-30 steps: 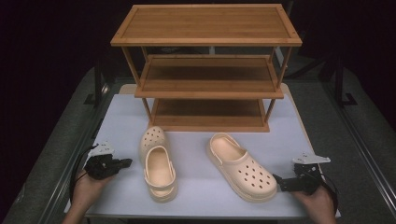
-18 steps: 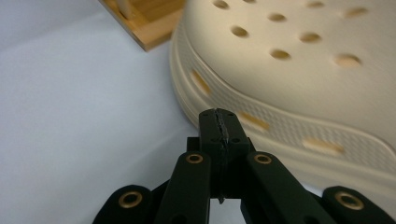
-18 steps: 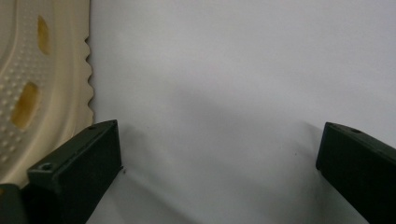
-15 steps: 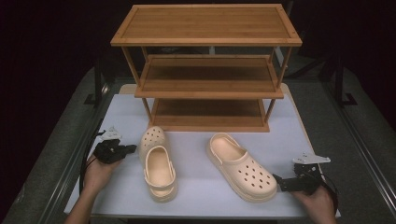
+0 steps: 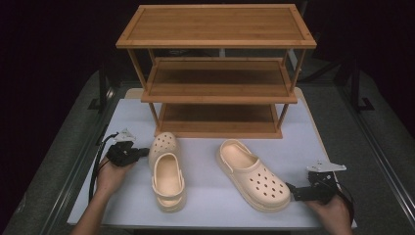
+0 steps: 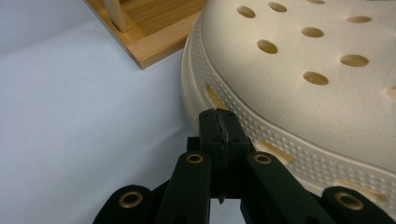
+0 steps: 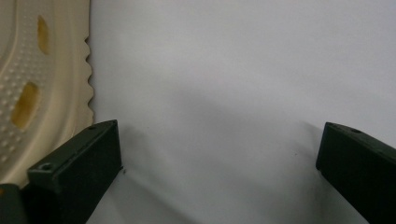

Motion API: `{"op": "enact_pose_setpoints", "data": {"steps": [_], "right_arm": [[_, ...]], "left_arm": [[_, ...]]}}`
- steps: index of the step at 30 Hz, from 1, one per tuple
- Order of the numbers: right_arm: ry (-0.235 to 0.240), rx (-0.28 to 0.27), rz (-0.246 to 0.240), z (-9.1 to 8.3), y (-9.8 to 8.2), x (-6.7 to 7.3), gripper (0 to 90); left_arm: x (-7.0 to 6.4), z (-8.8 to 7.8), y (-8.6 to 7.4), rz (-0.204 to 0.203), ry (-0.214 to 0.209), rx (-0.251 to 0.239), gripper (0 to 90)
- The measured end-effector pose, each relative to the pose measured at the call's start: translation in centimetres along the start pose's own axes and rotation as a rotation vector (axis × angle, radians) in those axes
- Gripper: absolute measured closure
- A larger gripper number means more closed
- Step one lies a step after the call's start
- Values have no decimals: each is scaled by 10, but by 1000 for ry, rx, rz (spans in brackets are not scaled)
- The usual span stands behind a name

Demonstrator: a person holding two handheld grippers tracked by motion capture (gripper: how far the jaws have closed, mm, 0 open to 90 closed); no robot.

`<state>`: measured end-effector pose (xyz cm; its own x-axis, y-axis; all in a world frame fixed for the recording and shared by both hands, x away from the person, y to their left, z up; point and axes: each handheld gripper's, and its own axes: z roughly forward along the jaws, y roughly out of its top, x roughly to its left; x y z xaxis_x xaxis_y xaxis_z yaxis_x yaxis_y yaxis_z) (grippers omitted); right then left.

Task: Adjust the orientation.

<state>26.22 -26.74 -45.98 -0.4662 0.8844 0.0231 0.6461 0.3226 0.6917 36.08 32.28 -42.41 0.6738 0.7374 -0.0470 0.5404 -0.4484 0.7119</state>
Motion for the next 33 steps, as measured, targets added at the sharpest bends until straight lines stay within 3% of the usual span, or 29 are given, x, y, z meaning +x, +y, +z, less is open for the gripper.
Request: {"op": "enact_pose_setpoints", "data": {"steps": [5,15,27,33], "right_arm": [[0,0,-1,0,0,0,0],[0,0,0,0,0,0,0],[0,0,0,0,0,0,0],[0,0,0,0,0,0,0]], "left_arm": [[-1,2,2,-8,-9,2,900],[-13,20,21,32,-34,15,900],[-29,41,47,54,-72,-8,900],[-35,48,50,59,-85,-21,900]]}}
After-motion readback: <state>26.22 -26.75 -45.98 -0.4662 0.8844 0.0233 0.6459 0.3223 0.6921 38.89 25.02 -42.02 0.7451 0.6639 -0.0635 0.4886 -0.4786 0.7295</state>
